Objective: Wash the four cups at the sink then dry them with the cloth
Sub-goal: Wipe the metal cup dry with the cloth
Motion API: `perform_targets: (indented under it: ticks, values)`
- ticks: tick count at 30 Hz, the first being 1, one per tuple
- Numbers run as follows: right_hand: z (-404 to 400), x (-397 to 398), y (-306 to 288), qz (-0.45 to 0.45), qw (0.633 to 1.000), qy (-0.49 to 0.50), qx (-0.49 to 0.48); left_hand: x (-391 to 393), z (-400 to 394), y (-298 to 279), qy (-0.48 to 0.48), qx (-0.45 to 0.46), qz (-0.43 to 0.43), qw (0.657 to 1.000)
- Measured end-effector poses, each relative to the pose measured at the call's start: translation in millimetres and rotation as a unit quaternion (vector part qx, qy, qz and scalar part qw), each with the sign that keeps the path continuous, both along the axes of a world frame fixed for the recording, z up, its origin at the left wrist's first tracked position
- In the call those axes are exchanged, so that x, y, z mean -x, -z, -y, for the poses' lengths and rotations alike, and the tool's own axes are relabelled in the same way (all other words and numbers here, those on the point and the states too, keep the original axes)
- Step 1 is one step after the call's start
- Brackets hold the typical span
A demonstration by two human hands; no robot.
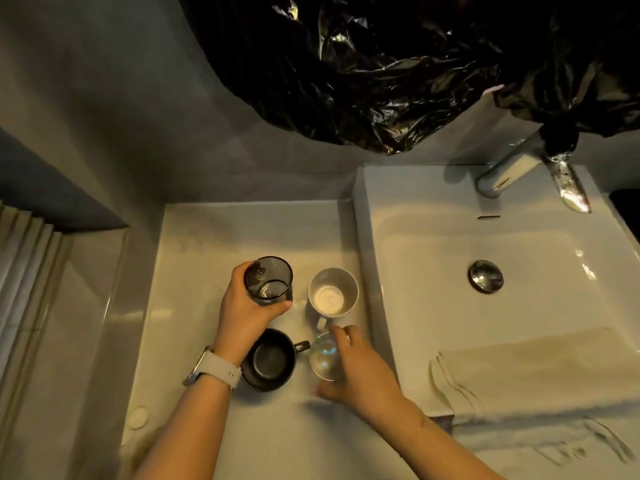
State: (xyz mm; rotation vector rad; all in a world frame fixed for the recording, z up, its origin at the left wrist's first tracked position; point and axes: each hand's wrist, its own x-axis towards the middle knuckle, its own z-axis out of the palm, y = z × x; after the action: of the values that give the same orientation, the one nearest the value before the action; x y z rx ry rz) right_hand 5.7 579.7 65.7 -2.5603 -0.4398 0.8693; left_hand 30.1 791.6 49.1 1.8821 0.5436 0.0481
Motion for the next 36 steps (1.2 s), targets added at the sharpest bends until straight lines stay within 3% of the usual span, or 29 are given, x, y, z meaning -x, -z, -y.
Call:
perform_targets:
  ticks: [4,8,12,15,26,36]
  values:
    - [-0.6,-0.1,-2.4,0.030,0.999,0.005,0.010,2.2,-2.8,1.8,-0.007,0.009,-0.004,1.000]
    - [9.4,-11.5,-41.9,0.057,0.997,0.030,-0.041,-0.9,-6.8,-3.3,-0.013,0.000,0.015,1.000]
    - [9.3,-52.8,-92.9,0.102,0.990,0.044,-0.089,-20.9,-9.5,-11.8,-0.015,-0.019,0.044,0.999]
    - [-3.3,-97.2,-105.7,0.150,0.986,0.029,-0.073,-40.5,-7.4,-14.5,-0.018,-0.044,0.057,0.997]
    - [-45.9,-215.2,-16.9,0.244,0.951,-0.145,0.124,-127.3,0.8,32.1,0.005,-0.087,0.004,0.996]
    - [-58.9,-270.3,-11.0,0.206,0.953,-0.147,0.163,-190.6,15.9,57.7,0.004,-0.116,-0.007,0.993]
